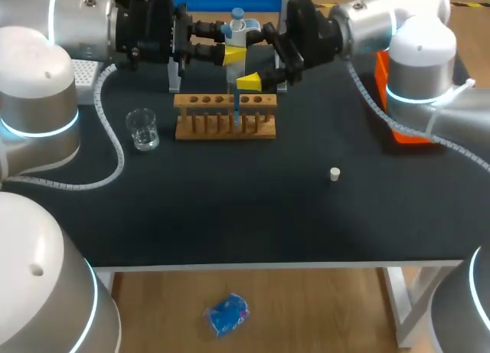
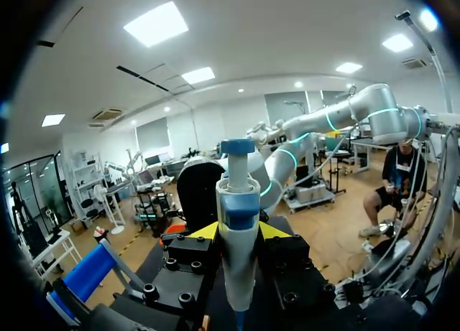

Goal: Invert the test tube, pick up the pipette, mount the tip to pipette, aspirate from beaker and dispense into the tube, eject the tip, return the pipette, and cap with the stopper.

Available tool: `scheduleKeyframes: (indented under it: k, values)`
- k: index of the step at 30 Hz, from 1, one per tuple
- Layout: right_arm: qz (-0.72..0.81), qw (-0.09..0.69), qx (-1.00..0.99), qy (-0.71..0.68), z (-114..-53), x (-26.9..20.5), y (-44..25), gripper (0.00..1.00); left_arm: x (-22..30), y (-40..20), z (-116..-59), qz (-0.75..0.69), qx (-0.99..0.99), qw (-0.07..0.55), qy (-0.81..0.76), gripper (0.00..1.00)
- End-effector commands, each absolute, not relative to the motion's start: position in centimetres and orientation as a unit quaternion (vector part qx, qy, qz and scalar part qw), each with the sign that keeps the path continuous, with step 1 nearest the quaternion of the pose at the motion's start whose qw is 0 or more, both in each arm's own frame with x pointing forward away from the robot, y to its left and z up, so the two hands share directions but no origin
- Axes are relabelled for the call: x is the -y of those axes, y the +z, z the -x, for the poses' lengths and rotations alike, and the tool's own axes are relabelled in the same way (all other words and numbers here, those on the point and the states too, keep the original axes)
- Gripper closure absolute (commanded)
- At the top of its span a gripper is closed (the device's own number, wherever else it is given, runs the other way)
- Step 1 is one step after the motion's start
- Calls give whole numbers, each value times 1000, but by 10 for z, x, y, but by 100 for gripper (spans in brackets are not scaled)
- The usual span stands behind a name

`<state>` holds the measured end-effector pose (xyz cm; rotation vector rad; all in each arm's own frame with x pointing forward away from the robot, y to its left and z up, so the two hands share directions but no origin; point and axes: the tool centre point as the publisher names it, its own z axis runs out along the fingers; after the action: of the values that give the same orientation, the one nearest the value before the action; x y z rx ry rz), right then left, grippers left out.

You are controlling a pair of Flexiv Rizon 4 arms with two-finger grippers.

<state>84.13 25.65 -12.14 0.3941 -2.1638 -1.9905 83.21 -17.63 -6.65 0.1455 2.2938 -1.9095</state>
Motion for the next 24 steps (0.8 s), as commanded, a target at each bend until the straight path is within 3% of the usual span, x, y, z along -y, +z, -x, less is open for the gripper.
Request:
scheduleKeyframes:
  k: [1, 8, 9, 10, 11, 13, 14, 24]
  values:
    - [-131, 87, 725, -670, -841, -263, -123, 0, 177, -67, -832, -48, -765, 79, -638, 100]
    - [-123, 82, 719, -678, -841, -265, -123, 0, 177, -67, -832, -48, -765, 79, -638, 100]
    - [-122, 82, 718, -681, -842, -265, -123, 10, 177, -67, -832, -48, -765, 79, -638, 100]
    - [-122, 81, 718, -681, -842, -265, -123, 38, 177, -67, -832, -48, -765, 79, -638, 100]
    - [-119, 78, 716, -683, -842, -264, -123, 56, 177, -67, -832, -48, -765, 79, -638, 100]
    - [-117, 77, 715, -685, -842, -263, -123, 75, 177, -67, -832, -48, -765, 79, -638, 100]
    - [-114, 74, 712, -689, -843, -263, -123, 100, 177, -67, -832, -48, -765, 79, -638, 100]
    - [-115, 69, 708, -693, -845, -261, -122, 100, 177, -67, -832, -48, -765, 79, -638, 100]
